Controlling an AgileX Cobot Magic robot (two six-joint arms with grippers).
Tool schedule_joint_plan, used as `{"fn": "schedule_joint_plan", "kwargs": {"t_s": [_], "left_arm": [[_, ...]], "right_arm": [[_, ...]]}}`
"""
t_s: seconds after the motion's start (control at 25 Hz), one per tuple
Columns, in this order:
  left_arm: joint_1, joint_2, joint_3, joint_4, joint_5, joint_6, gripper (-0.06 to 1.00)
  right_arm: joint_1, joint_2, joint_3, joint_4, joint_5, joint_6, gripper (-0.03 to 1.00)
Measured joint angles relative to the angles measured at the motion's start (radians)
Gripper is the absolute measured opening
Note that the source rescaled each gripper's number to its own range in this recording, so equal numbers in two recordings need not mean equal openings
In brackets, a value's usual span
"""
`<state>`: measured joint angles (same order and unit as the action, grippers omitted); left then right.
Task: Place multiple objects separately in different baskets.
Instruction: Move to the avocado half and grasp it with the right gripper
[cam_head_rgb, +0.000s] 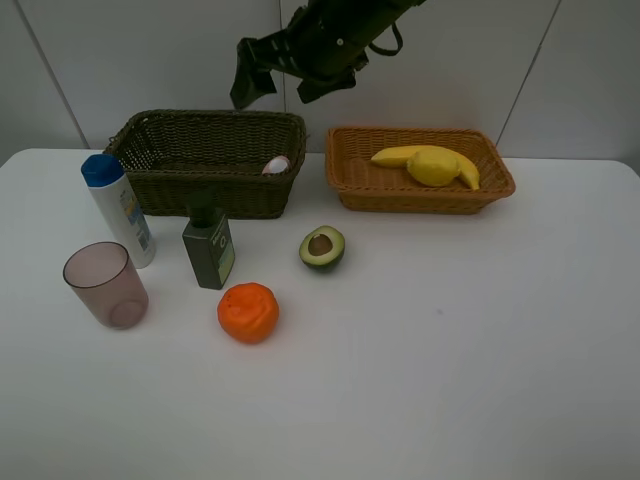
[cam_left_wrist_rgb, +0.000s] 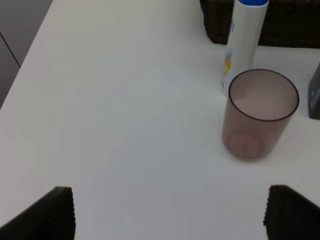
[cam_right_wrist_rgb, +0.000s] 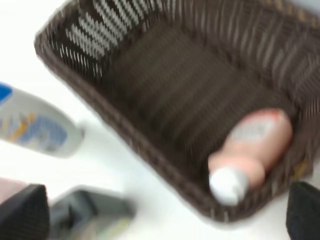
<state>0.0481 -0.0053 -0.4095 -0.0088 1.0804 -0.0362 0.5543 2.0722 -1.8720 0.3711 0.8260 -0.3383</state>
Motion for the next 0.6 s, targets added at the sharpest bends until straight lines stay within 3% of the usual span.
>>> {"fn": "schedule_joint_plan", "kwargs": {"t_s": [0.28,0.6], "left_arm": [[0.000,0.000,0.000,0.000,0.000,0.000,1.00],[0.000,0.000,0.000,0.000,0.000,0.000,1.00]], "right_arm": [[0.025,-0.021,0.000,-0.210,0.229,0.167,1.00],[0.079,-0.002,-0.001,-0.378,0.301,0.328,1.00]]}}
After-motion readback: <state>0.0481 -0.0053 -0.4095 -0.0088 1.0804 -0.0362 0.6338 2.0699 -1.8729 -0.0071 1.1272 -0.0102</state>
